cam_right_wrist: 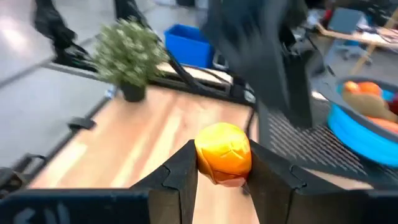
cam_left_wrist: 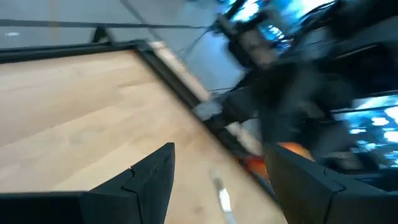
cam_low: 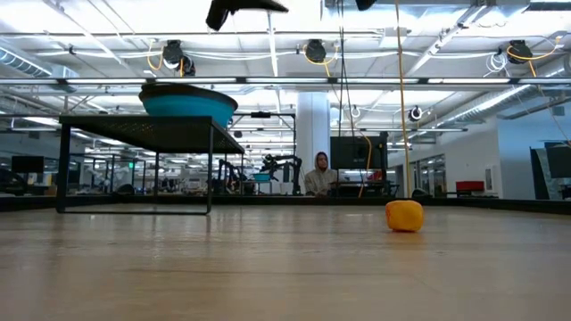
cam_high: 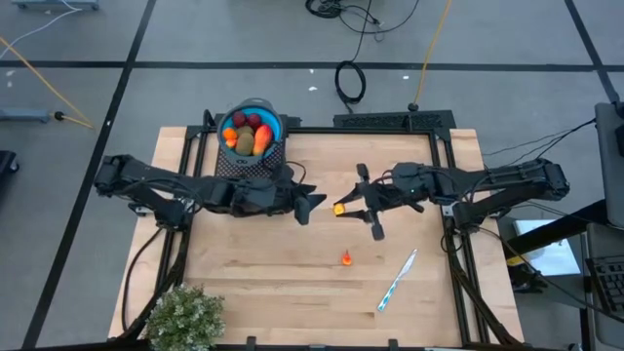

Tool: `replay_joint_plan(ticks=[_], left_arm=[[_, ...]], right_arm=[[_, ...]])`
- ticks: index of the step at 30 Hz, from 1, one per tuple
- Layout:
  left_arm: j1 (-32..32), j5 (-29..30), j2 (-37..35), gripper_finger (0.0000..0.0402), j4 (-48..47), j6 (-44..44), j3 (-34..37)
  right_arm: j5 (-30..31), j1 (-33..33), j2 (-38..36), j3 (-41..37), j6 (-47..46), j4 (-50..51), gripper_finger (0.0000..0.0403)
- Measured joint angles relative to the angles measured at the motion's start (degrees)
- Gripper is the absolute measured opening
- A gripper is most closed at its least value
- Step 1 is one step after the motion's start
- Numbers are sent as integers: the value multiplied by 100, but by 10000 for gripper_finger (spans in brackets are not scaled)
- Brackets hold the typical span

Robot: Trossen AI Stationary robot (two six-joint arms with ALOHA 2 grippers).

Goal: Pick & Place Fruit
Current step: Put the top peach into the blue strainer bowl on the shelf

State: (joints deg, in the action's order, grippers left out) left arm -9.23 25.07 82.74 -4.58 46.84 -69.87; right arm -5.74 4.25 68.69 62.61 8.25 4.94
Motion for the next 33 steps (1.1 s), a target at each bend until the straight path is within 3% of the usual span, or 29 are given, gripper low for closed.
replay_joint_plan(ticks=[6,12,33], left_arm=[[0,-763,70,246,909,-322,0],[31,-808,274,246,978,-203,0],[54,-1170,332,246,707,-578,2]], right_arm=[[150,-7,136,0,155,-130,112],[136,-7,404,2,211,-735,112],[129,-105,518,2,267,-759,112]])
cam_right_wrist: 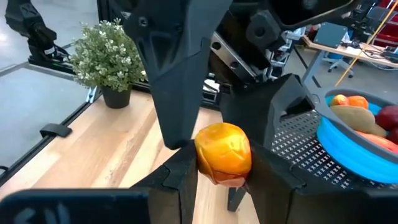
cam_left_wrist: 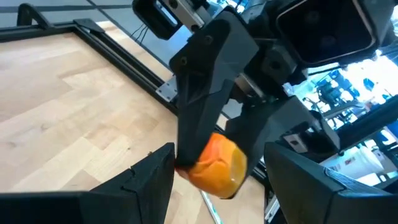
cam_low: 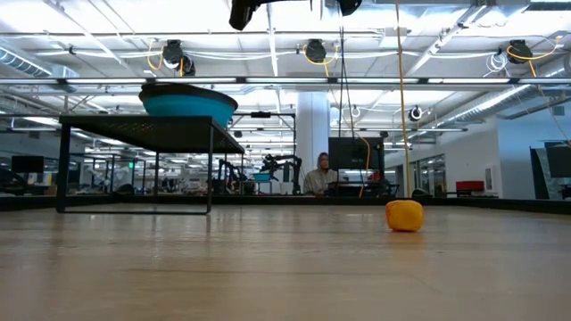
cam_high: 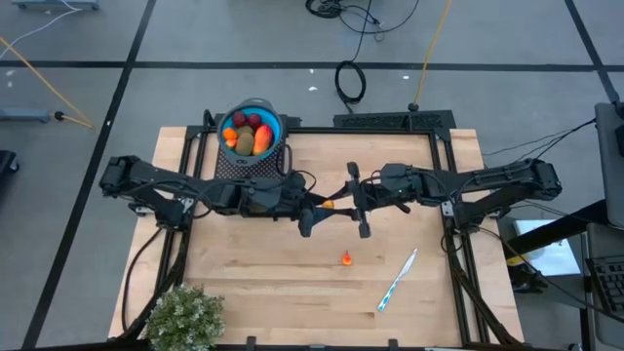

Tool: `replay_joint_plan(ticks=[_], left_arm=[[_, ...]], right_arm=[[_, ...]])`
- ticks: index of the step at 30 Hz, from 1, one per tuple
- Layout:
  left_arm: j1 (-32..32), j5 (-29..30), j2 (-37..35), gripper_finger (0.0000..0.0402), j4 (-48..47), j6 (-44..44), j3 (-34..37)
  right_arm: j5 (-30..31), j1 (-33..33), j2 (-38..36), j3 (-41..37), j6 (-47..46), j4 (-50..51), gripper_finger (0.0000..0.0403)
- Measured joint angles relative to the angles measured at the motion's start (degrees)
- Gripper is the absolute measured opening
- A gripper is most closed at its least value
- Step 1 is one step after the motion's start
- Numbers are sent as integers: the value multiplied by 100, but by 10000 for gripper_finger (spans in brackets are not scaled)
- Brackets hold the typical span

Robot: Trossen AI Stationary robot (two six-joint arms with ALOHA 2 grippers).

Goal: Pick & Place Fruit
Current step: Put the top peach into the blue strainer bowl on the shelf

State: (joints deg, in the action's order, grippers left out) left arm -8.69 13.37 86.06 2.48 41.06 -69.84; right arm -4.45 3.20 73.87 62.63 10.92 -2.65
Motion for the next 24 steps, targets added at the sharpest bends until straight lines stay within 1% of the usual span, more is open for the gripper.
replay_joint_plan(ticks=[7,10,18,21,24], left_arm=[[49,-33,-2,241,-81,146,0],[74,-56,-4,221,-85,156,0],[75,-121,-13,144,-73,182,0],[75,-131,-13,131,-63,244,0],[75,-136,-13,131,-63,297,0]], right_arm=[[0,0,2,0,-119,-51,112],[0,0,2,0,-124,-40,112],[-4,15,0,0,-147,-34,112],[-6,17,-9,0,-186,-40,112],[-15,17,-9,0,-206,-40,112]])
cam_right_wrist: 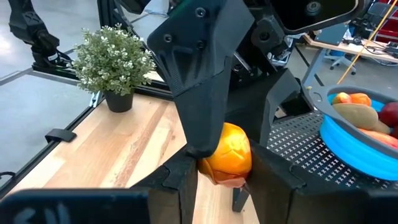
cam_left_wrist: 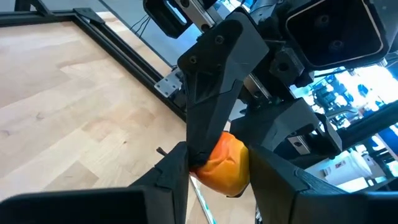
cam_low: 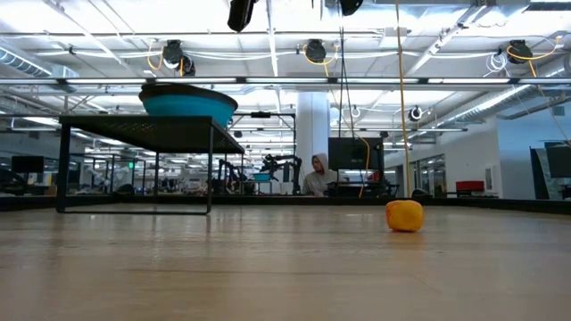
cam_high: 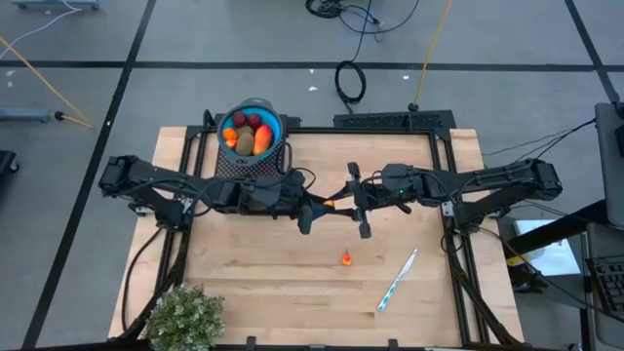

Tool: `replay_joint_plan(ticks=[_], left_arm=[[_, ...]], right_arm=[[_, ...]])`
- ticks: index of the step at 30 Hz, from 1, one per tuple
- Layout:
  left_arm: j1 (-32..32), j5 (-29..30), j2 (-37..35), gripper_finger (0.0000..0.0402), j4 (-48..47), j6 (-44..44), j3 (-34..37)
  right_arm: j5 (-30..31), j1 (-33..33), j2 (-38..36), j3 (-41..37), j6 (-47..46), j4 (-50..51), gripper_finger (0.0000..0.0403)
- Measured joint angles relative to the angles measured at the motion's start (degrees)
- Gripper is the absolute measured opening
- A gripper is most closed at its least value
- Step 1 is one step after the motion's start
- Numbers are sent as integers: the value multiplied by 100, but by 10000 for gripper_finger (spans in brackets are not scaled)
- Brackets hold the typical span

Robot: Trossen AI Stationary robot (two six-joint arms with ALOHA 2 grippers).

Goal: Pick & Place Fruit
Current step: Put the top peach into the blue strainer bowl on the shelf

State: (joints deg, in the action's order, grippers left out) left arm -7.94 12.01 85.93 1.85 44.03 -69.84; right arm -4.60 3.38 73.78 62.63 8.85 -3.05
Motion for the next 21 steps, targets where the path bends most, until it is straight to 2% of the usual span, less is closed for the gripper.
replay_joint_plan(ticks=[21], left_arm=[[-7,-87,17,135,-4,4,9]], right_arm=[[50,260,4,2,-41,179,161]])
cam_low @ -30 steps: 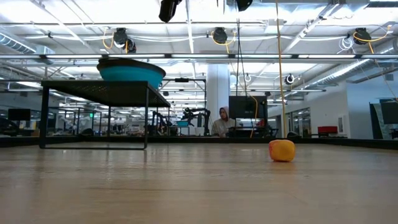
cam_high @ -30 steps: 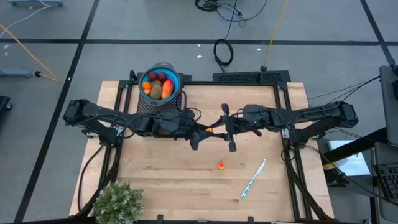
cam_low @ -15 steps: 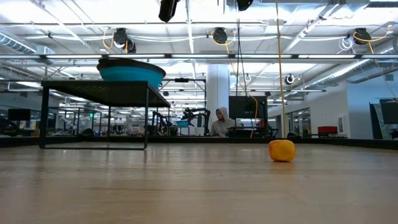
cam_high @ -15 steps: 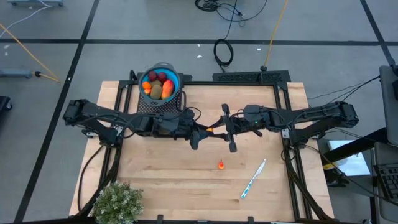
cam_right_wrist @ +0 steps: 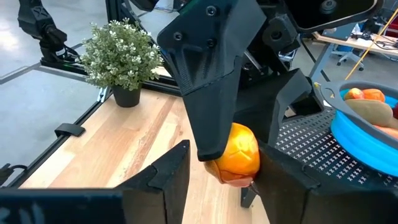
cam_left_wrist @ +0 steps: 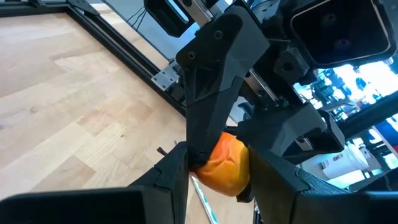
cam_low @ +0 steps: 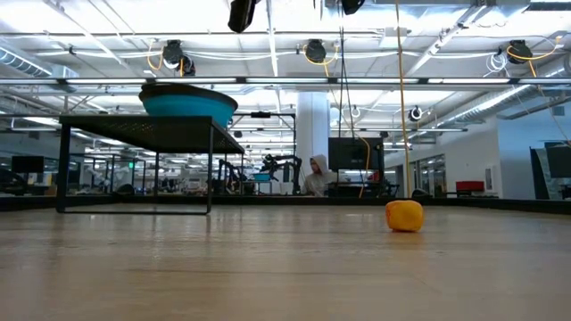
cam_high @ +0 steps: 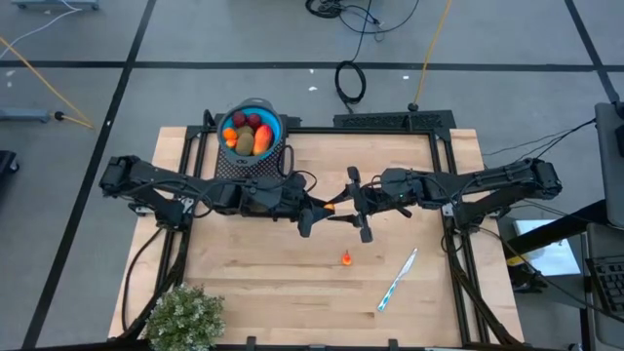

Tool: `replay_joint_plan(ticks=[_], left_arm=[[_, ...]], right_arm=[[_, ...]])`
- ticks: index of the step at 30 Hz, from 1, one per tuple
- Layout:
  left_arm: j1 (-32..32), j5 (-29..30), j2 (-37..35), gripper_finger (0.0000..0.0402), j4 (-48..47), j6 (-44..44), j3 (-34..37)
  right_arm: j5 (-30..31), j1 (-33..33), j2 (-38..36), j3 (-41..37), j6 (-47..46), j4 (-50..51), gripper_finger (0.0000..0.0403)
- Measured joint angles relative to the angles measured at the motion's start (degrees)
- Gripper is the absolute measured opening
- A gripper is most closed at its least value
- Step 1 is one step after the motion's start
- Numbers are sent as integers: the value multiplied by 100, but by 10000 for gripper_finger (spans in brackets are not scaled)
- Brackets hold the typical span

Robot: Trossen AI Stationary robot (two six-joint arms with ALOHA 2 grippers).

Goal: Pick & Place Fruit
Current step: Put the top peach into the blue strainer bowl on the shelf

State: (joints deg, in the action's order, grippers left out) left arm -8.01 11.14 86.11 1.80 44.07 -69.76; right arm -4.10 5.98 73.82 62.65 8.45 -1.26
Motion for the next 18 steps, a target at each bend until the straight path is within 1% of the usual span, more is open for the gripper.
replay_joint_plan(ticks=[9,11,15,18], left_arm=[[5,-26,-12,136,-50,-6,0],[11,-26,-22,136,-117,-10,0],[17,47,-54,135,-329,2,0],[15,38,-85,135,-481,60,-7]], right_arm=[[-6,7,-34,9,1,165,194],[158,11,-76,9,23,313,199],[689,15,-234,-7,39,796,207],[929,15,-336,4,107,925,210]])
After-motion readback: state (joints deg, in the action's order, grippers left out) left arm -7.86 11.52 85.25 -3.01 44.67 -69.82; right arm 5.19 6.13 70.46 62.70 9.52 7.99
